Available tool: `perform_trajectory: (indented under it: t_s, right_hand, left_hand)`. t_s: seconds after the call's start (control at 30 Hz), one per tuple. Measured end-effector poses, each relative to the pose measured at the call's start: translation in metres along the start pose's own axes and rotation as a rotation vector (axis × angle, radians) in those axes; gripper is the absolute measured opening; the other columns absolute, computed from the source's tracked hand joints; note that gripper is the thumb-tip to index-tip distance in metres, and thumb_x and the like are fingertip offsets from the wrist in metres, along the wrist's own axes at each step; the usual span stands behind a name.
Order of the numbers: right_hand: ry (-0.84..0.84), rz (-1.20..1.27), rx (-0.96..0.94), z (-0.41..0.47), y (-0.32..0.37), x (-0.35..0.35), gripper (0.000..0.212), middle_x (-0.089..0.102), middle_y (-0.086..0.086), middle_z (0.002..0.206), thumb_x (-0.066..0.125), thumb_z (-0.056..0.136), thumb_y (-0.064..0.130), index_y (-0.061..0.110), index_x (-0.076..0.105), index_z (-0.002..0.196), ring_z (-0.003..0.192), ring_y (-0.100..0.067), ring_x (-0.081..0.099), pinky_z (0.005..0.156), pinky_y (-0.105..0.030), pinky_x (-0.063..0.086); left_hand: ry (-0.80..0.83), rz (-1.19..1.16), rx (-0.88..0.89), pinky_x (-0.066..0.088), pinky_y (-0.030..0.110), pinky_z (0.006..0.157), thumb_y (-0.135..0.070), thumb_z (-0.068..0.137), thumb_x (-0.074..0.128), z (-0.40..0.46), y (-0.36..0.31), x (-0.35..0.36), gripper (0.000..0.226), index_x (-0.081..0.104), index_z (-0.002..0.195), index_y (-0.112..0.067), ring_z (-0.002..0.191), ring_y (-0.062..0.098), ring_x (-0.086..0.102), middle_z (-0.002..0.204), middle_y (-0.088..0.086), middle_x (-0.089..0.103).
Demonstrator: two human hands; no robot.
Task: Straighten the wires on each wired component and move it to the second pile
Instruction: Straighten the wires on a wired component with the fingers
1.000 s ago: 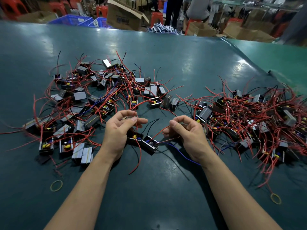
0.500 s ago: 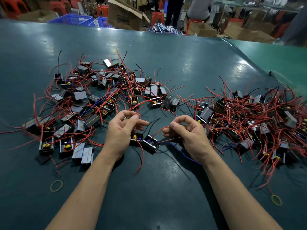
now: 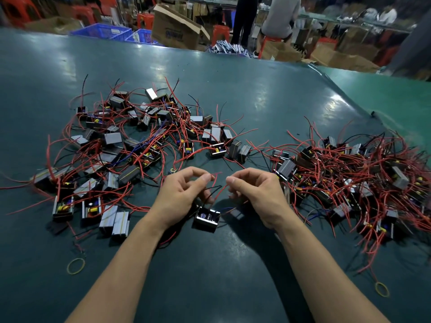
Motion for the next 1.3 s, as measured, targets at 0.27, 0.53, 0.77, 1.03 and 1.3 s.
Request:
perform_trajectory:
  t_s: [0.27,0.53,0.77,1.03,1.3]
  right_hand:
    - [0.019,0.124,-0.019,-0.006,-0.006,0.014,0.005,0.074,-0.011,0.076,0.071,0.082,0.001,0.005,0.07,0.085,0.068,-0.019,0.072,0.061,-0.022,0.056]
    - [-0.072,0.232,-0.046,-0.008,-0.022,0.013,0.006,0.073,-0.017,0.079,0.074,0.081,0.007,0.013,0.072,0.081,0.072,-0.026,0.072,0.065,-0.03,0.058]
    - [-0.063,0.161,-0.057,-0.009,-0.024,0.011,0.007,0.074,-0.014,0.078,0.068,0.088,0.003,0.009,0.07,0.084,0.067,-0.021,0.07,0.064,-0.027,0.057]
    - [0.006,0.131,-0.028,-0.009,-0.026,0.01,0.009,0.075,-0.01,0.078,0.056,0.097,0.007,0.006,0.062,0.091,0.069,-0.018,0.071,0.064,-0.024,0.056]
    - [0.013,0.134,-0.006,-0.011,-0.026,0.012,0.008,0.068,-0.005,0.074,0.055,0.097,0.009,0.008,0.058,0.09,0.066,-0.024,0.071,0.063,-0.028,0.057]
  left_hand:
    - [-0.031,0.147,0.143,0.056,0.025,0.069,-0.008,0.089,0.067,-0.003,0.001,0.003,0.009,0.076,0.091,-0.009,0.078,0.017,0.073,0.083,0.004,0.076]
    - [-0.052,0.151,0.108,0.054,0.021,0.069,0.001,0.087,0.068,-0.005,0.002,0.005,0.018,0.077,0.095,-0.013,0.077,0.015,0.073,0.084,0.004,0.077]
    - [0.0,0.137,0.087,0.06,0.03,0.075,-0.029,0.069,0.083,-0.004,0.001,0.007,0.024,0.078,0.087,-0.014,0.079,0.023,0.074,0.082,0.005,0.076]
    - [-0.037,0.19,0.092,0.054,0.018,0.066,-0.031,0.067,0.08,-0.005,0.002,0.007,0.022,0.077,0.081,-0.015,0.073,0.012,0.073,0.077,0.0,0.076]
    - [-0.005,0.321,0.132,0.053,0.036,0.069,-0.013,0.083,0.075,-0.004,0.001,0.004,0.006,0.078,0.088,-0.015,0.076,0.031,0.067,0.079,0.005,0.074]
Point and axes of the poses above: each hand's wrist, its own z-axis towards the middle knuckle, its own x-axis out of the palm, y = z × x, the point moved 2 cm from there along z, towards the middle knuckle
